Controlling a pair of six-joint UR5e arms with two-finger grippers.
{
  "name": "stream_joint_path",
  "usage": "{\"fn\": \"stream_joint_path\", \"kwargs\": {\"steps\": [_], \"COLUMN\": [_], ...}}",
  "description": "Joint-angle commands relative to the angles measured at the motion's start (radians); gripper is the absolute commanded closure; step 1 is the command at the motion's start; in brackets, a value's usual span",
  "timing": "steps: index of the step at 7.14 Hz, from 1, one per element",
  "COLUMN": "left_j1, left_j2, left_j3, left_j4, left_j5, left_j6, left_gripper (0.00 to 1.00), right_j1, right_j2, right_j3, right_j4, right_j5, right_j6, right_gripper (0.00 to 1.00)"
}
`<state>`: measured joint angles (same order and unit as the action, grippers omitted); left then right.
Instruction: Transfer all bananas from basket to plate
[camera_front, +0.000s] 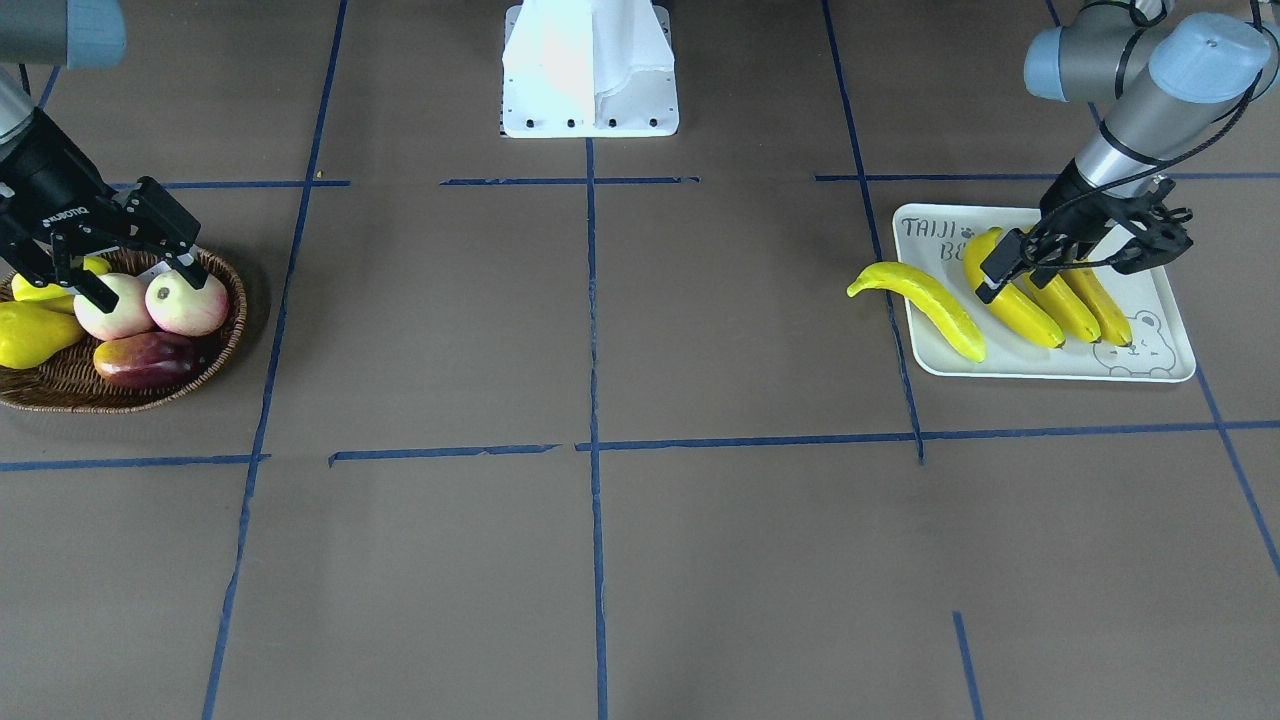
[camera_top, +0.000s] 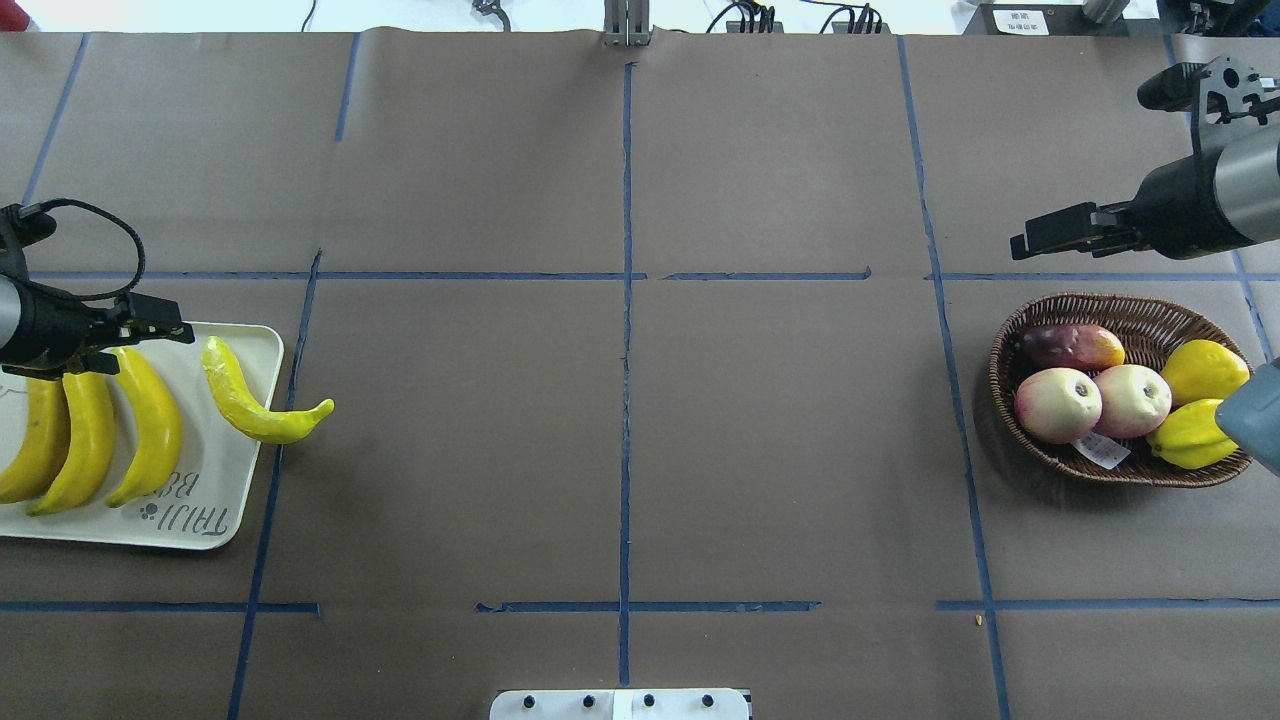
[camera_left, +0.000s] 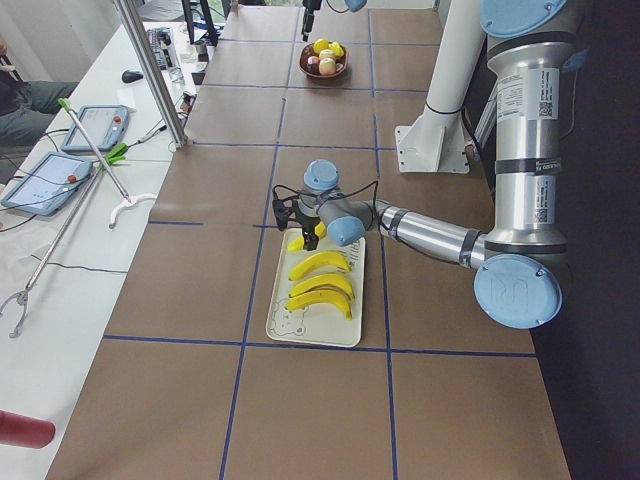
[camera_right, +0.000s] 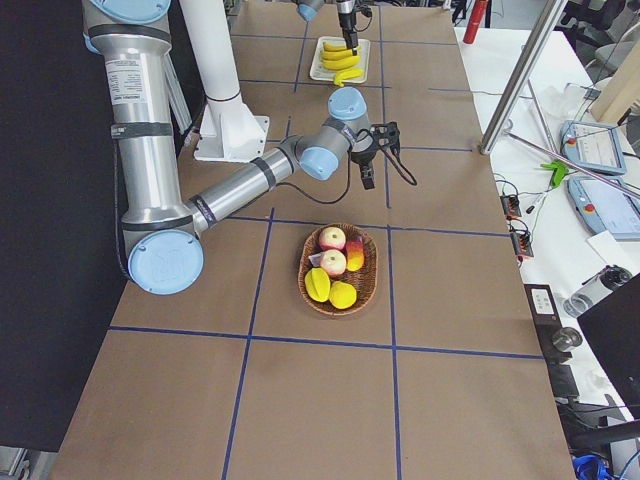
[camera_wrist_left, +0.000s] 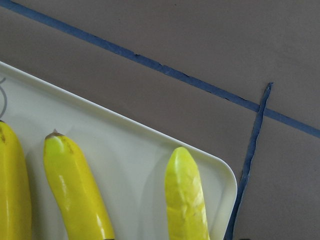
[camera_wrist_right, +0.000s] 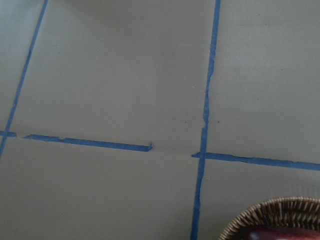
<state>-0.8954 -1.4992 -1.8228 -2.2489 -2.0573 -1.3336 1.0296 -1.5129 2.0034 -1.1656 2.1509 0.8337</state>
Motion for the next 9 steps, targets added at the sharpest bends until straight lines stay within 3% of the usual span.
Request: {"fn": "stream_joint_path", "kwargs": {"steps": [1, 2, 4, 5, 7, 8, 9], "left_j1": [-0.016, -0.055, -0.262, -0.381, -0.558, -0.630, -0.689], "left_j2": [-0.001, 0.004, 0.010, 0.001, -0.003, -0.006, -0.024], "left_j3": [0.002, 0.002, 0.051, 0.097, 0.131, 0.132, 0.132], "left_j4": [0.000, 0.002, 0.107, 0.191, 0.416, 0.557, 0.697], "left_j5": [-0.006, -0.014, -0.135, -0.205, -0.250, -0.250, -0.250], "left_j6": [0.030, 0.081, 0.481, 0.718, 1.161, 1.324, 1.441], "left_gripper": [0.00, 0.00, 0.00, 0.00, 0.00, 0.00, 0.00], "right_j1": [0.023, 0.041, 0.149, 0.259, 0.439, 0.514, 0.579], "right_j2": [-0.027, -0.053, -0.143, -0.144, -0.151, -0.151, -0.150], "right_j3": [-0.011, -0.009, -0.061, -0.146, -0.321, -0.390, -0.403], "right_j4": [0.001, -0.002, 0.003, 0.000, -0.005, -0.058, -0.195], "right_j5": [0.004, 0.004, 0.029, 0.140, 0.245, 0.266, 0.285], "right_j6": [-0.058, -0.092, -0.366, -0.501, -0.824, -0.961, -1.063], "right_gripper": [0.00, 0.00, 0.00, 0.00, 0.00, 0.00, 0.00]}}
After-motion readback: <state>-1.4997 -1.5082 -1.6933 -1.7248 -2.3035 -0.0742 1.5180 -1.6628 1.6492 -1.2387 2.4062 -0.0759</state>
